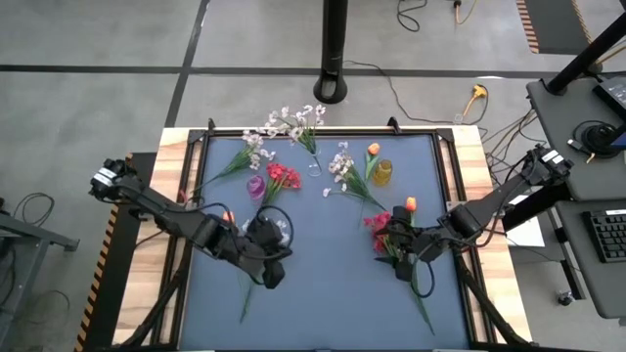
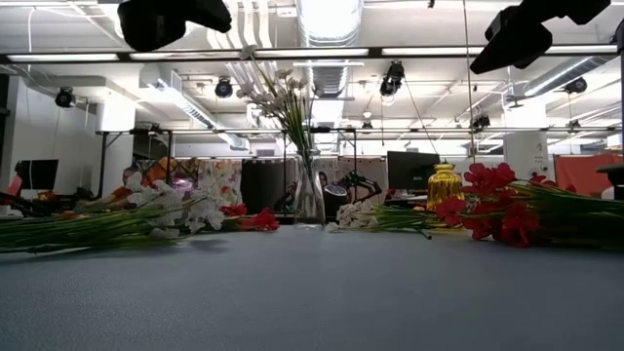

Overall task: Sort flowers into vase by color
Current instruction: Put the orange tulip into the yellow vase

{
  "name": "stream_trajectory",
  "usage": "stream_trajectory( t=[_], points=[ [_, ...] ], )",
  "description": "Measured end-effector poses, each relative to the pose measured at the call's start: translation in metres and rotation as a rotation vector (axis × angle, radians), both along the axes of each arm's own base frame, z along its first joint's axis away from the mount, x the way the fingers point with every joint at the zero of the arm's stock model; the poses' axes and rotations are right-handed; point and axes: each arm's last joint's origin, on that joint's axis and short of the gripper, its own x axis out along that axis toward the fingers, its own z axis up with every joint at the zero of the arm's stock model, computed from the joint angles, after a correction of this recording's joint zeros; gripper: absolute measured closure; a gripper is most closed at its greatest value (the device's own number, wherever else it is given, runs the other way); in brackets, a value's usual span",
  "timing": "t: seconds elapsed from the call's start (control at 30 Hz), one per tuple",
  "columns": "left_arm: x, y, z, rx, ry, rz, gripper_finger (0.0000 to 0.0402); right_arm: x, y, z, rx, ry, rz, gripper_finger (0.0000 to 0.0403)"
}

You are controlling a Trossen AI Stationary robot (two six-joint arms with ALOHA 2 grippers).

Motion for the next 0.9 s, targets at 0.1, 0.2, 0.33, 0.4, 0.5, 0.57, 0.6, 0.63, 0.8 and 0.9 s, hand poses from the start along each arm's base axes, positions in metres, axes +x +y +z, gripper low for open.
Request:
stream_trajectory(
  t=[0.1, 0.2, 0.33, 0.4, 0.5, 0.57, 0.6, 0.63, 0.8, 0.9],
  points=[
    [0.005, -0.005, -0.004, -0.005, 0.032, 0.016, 0.0402, 0.0, 0.001, 0.0, 0.017, 0.013, 0.017, 0.0078],
    [0.01, -0.008, -0.005, -0.039, 0.057, 0.054, 0.0402, -0.003, 0.0, -0.003, 0.036, 0.051, 0.005, 0.0078],
    [0.014, -0.014, -0.008, -0.123, 0.125, 0.072, 0.0402, -0.011, -0.005, -0.005, 0.032, 0.168, -0.061, 0.0078],
    [0.014, -0.017, -0.007, -0.171, 0.168, 0.089, 0.0402, -0.016, -0.008, -0.007, 0.012, 0.226, -0.086, 0.0078],
    [0.011, -0.026, -0.008, -0.176, 0.264, 0.115, 0.0402, -0.021, -0.011, -0.009, -0.008, 0.279, -0.106, 0.0078],
    [0.007, -0.032, -0.007, -0.172, 0.328, 0.149, 0.0402, -0.023, -0.013, -0.01, -0.024, 0.305, -0.112, 0.0078],
    [0.004, -0.035, -0.006, -0.182, 0.355, 0.166, 0.0402, -0.024, -0.013, -0.011, -0.028, 0.313, -0.113, 0.0078],
    [0.002, -0.039, -0.006, -0.196, 0.384, 0.186, 0.0402, -0.024, -0.013, -0.011, -0.03, 0.315, -0.114, 0.0078],
    [-0.004, -0.061, -0.012, -0.217, 0.469, 0.242, 0.0402, -0.023, -0.013, -0.01, -0.036, 0.298, -0.122, 0.0078],
    [-0.007, -0.071, -0.019, -0.211, 0.511, 0.288, 0.0402, -0.023, -0.014, -0.01, -0.053, 0.283, -0.142, 0.0078]
  ],
)
